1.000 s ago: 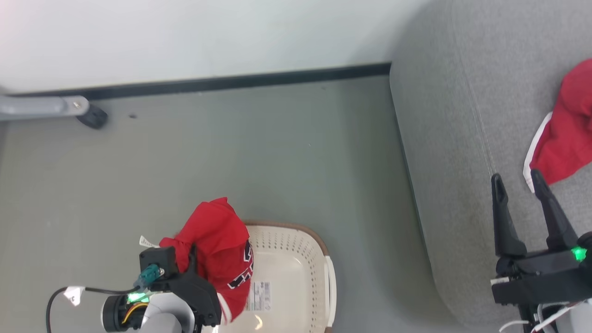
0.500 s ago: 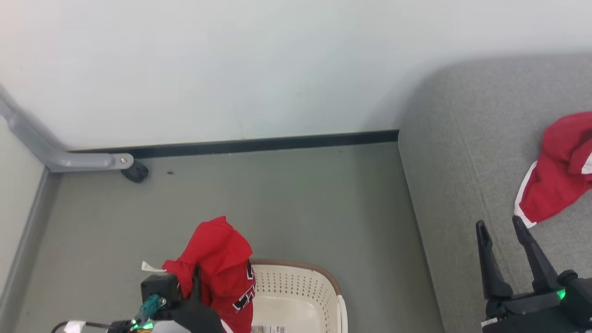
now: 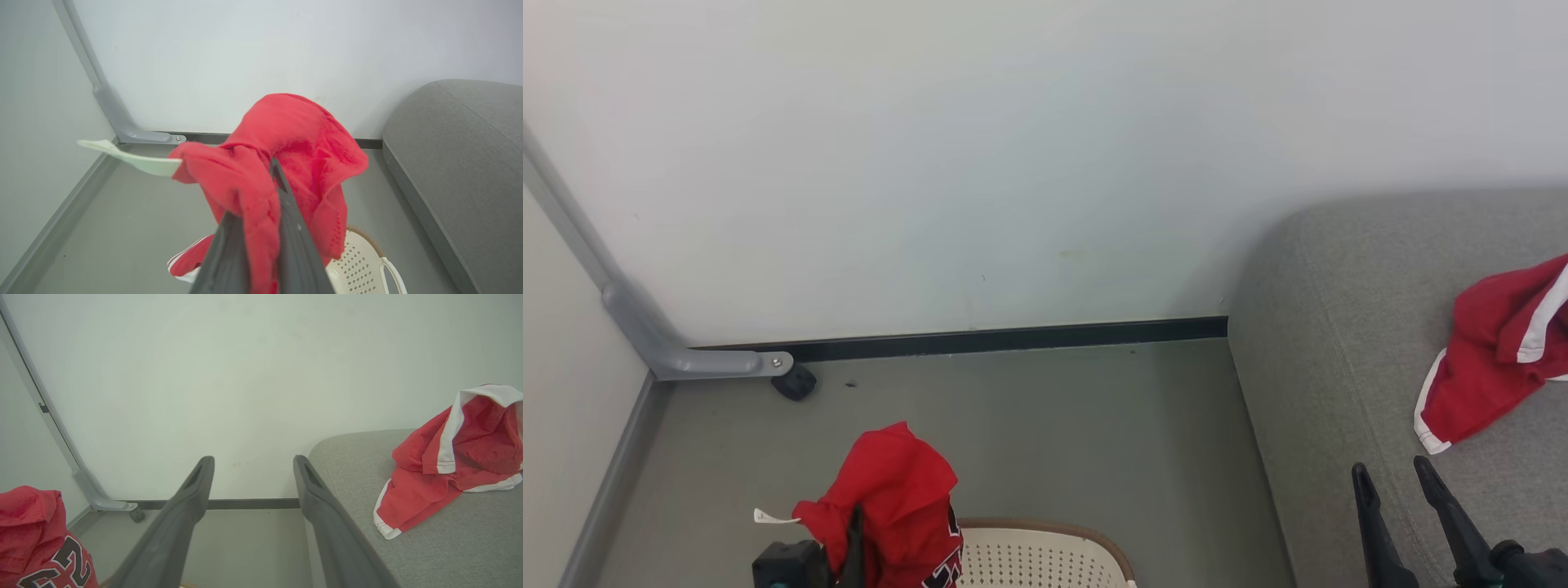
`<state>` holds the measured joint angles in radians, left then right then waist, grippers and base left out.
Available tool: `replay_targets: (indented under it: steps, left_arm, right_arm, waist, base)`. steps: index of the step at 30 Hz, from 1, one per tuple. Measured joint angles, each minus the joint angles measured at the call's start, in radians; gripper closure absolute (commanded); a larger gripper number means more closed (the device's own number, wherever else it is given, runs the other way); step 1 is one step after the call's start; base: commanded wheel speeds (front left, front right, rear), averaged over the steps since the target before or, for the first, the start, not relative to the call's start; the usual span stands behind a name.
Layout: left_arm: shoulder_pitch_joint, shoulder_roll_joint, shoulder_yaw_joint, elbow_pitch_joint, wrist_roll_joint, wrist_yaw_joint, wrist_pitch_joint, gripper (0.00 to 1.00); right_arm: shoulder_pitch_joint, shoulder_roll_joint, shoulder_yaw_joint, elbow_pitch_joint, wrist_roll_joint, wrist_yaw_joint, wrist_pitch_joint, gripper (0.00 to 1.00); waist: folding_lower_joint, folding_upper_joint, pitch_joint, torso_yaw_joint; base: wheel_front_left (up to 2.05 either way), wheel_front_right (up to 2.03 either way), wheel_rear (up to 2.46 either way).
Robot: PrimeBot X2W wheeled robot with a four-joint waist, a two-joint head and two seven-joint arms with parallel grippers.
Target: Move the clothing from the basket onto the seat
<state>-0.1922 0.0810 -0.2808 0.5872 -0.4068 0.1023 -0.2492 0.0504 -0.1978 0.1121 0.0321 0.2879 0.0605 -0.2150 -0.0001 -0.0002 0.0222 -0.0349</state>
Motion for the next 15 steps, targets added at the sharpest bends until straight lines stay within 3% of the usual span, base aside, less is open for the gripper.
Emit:
replay_targets:
  steps: [15]
  left_arm:
    - [0.061,0.027,0.046,-0.264,0.052,0.013,0.0,1.0]
  right_arm:
    - [0.042,0.005,0.012,-0.054,0.0,-0.008,0.021,0.0]
  waist:
    - [0.0001,0.0002,-0.047,0.008]
  base:
    - [0.0,0.0,0.0]
